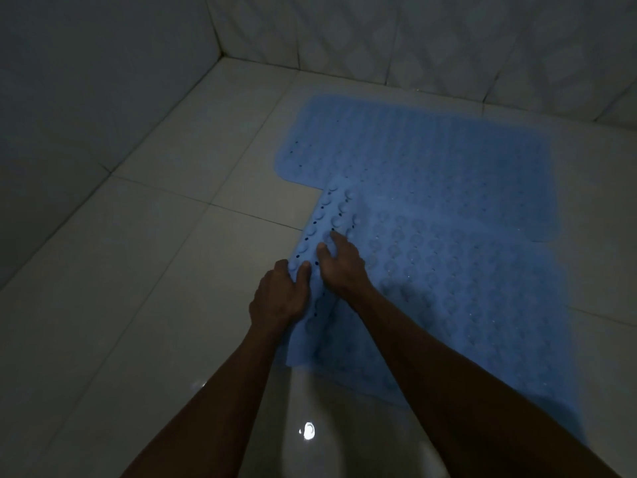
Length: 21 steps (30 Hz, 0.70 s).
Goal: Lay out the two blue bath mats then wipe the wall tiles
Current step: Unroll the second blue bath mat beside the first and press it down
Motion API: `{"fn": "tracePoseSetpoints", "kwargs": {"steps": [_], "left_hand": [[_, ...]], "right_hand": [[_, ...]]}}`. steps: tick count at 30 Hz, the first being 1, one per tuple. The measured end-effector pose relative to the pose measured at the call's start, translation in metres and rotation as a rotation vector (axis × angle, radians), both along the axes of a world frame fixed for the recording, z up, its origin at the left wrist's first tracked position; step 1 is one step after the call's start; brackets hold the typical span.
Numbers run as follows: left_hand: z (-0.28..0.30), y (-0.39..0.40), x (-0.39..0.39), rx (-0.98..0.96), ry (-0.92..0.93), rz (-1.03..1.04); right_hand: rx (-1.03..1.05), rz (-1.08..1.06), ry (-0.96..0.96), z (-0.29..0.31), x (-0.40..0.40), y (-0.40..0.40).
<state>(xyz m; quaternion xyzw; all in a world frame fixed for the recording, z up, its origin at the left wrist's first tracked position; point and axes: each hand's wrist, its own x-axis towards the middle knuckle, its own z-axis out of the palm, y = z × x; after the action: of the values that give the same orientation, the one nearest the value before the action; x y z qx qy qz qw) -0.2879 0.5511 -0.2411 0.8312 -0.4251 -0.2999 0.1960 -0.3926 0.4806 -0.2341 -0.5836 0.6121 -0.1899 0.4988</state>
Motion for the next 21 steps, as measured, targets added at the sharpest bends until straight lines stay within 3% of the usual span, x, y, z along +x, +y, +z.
{"fn": "tracePoseSetpoints", "kwargs": {"steps": [5,15,18,21], "left_hand": [[0.002,-0.002,0.015,0.010,-0.083,0.134],[-0.008,-0.006,0.034,-0.041,-0.242,0.059],[-0.006,-0.009,0.034,-0.107,-0.267,0.026],[-0.003,-0.017,0.034,-0.064,-0.426,-0.071]], "right_hand": [[0.011,0.051,-0.043,-0.004,0.018,-0.008],[-0.030,0.184,-0.063,-0.015,0.045,-0.021],[-0.085,0.124,-0.130,-0.011,0.049,-0.024],[-0.162,0.040,-0.143,-0.009,0.050,-0.032]]}}
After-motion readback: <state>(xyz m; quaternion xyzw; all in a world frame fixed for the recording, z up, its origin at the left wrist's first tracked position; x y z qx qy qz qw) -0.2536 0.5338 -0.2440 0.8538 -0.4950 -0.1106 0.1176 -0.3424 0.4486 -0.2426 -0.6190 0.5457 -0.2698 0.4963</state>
